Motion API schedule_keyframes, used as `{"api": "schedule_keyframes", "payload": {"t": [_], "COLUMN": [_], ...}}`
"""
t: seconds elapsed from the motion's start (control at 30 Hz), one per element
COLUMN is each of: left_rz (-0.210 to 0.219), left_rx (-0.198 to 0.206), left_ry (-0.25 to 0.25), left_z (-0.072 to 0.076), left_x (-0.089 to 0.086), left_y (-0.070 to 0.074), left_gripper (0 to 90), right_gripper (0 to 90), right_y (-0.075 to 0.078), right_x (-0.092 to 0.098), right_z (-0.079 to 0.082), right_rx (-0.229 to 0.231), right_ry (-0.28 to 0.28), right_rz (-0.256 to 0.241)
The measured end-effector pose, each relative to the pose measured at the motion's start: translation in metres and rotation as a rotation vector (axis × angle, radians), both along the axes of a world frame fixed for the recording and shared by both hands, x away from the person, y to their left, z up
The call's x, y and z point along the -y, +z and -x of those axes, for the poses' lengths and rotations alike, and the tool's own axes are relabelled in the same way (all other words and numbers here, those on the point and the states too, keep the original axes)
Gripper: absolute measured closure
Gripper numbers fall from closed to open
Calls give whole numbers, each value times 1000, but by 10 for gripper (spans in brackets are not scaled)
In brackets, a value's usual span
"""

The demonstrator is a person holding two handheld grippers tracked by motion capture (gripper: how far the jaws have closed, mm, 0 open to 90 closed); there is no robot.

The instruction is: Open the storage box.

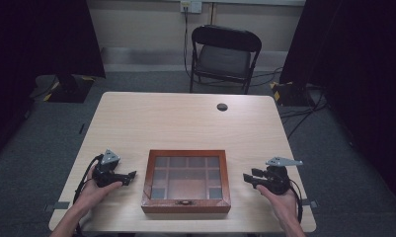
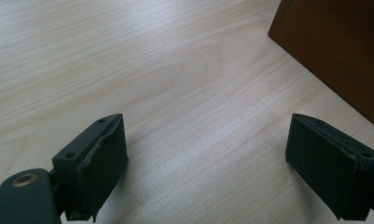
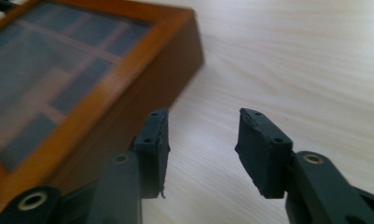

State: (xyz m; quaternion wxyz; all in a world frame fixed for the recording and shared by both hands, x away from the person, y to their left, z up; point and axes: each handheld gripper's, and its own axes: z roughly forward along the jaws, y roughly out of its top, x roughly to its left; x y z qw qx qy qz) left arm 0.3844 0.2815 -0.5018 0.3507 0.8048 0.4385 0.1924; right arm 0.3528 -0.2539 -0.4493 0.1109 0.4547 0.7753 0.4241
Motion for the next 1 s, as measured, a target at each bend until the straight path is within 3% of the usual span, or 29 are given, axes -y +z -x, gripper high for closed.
{"api": "schedule_keyframes", "payload": {"t": [0.03, 0.07, 0.13, 0.27, 0.4, 0.5, 0.67, 0.8, 1.0], "left_rz": [0, 0, 2, 2, 0, 2, 1, 1, 1], "left_rx": [0, 0, 1, 0, 0, 1, 0, 0, 0], "left_ry": [0, 0, 2, 2, 0, 2, 1, 0, 0], "left_z": [0, 0, 0, 0, 0, 0, 0, 0, 0], "left_x": [0, 0, 0, 0, 0, 0, 0, 0, 0], "left_y": [0, 0, 0, 0, 0, 0, 0, 0, 0], "left_gripper": [119, 119, 119, 119, 119, 119, 119, 119, 119], "right_gripper": [549, 558, 557, 584, 569, 496, 569, 583, 592], "right_y": [0, 9, 13, 31, 40, 44, 59, 60, 45], "right_x": [0, -4, -7, -31, -53, -70, -94, -107, -129], "right_z": [0, 2, 3, 11, 15, 13, 10, 11, 15], "right_rx": [0, 19, 28, 62, 75, 71, 94, 99, 61], "right_ry": [0, 49, 77, 181, 247, 275, 366, 402, 483], "right_rz": [0, -34, -32, -52, -49, -33, -30, -49, -62]}}
